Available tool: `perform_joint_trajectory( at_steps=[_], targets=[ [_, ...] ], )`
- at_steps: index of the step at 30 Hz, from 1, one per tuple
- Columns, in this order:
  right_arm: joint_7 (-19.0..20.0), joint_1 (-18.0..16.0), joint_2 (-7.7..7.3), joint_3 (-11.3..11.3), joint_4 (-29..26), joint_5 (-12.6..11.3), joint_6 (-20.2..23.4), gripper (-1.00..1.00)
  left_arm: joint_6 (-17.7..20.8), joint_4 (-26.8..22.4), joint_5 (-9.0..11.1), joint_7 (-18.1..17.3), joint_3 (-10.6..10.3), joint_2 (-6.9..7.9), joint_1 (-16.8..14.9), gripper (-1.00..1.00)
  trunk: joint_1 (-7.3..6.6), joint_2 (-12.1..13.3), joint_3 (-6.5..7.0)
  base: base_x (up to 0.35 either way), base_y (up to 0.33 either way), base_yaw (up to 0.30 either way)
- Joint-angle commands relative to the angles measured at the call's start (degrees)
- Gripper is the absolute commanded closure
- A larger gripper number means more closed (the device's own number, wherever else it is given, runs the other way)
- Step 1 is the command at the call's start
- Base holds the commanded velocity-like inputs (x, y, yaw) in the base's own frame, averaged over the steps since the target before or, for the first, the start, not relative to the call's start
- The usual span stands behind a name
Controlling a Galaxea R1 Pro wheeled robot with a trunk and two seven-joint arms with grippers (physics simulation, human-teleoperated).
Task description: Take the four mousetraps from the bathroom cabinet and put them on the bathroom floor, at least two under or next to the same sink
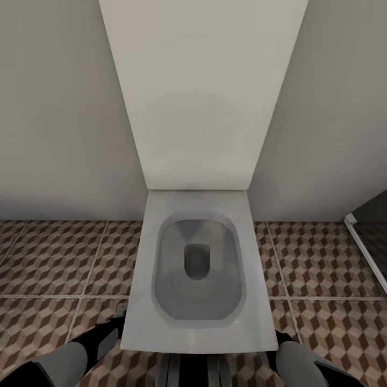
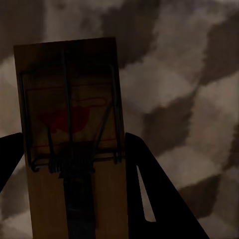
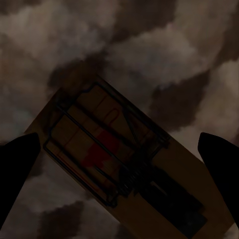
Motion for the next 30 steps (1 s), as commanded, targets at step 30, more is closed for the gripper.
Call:
perform_joint_trajectory(
  at_steps=[30],
  targets=[
    [-0.21, 0.01, 0.31, -0.35, -0.20, 0.86, -0.45, 1.00, 0.30, -0.09, 0.40, -0.09, -0.34, 0.12, 0.13, 1.00, -0.01, -0.01, -0.03, 0.000, 0.000, 0.000]
  ],
)
